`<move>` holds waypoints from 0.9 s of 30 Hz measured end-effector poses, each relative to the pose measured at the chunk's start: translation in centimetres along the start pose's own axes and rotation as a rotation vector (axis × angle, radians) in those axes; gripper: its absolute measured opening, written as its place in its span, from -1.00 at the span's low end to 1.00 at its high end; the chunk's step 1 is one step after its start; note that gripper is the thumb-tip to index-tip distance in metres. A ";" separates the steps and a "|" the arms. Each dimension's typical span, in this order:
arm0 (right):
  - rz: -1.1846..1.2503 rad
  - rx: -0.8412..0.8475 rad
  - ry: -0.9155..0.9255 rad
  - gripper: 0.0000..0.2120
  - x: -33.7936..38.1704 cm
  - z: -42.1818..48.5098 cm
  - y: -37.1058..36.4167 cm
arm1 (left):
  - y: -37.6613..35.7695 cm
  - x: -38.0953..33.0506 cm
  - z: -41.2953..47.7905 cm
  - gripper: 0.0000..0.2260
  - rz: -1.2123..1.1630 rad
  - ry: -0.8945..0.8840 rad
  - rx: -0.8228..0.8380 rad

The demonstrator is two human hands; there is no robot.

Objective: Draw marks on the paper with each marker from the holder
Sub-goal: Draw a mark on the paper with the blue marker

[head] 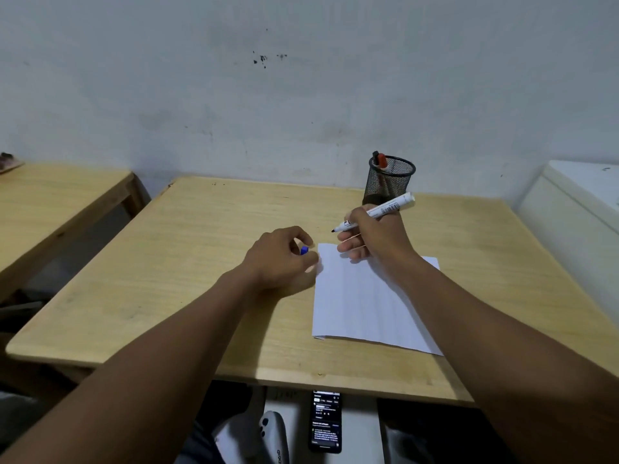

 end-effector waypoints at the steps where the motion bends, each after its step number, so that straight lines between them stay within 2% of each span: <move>1: 0.013 0.005 0.000 -0.89 -0.3 0.1 -0.1 | 0.0 0.0 0.1 -0.61 0.001 0.001 0.020; 3: 0.020 0.018 0.005 -0.92 -0.8 0.4 -0.4 | -0.2 -0.1 0.1 -0.49 0.082 -0.015 0.075; 6: -0.004 0.027 0.019 -0.97 -1.3 0.7 -0.8 | -0.3 -0.5 0.0 -0.46 0.176 -0.047 0.087; 10: -0.087 -0.008 0.059 -0.96 -2.2 1.1 -1.3 | -0.5 -0.3 0.0 -0.42 0.163 -0.068 0.062; 14: -0.143 -0.056 0.103 -0.82 -3.0 1.5 -1.3 | -0.6 0.0 -0.2 -0.39 0.147 -0.089 0.030; 19: -0.146 -0.055 0.131 -0.84 -3.4 1.7 -1.2 | -0.3 0.6 -0.4 -0.39 0.033 -0.076 0.006; 27: -0.155 -0.051 0.139 -0.82 -3.7 2.1 -1.3 | -0.2 0.1 -0.4 -0.30 0.016 -0.052 0.031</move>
Point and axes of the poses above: each hand's wrist, its own z-axis towards the middle knuckle, its own y-axis out of the back of the hand, x = y × z, the point moved 3 cm from there along z, towards the middle knuckle, and after that the axes turned 14 degrees about -y, right-handed, at the moved point
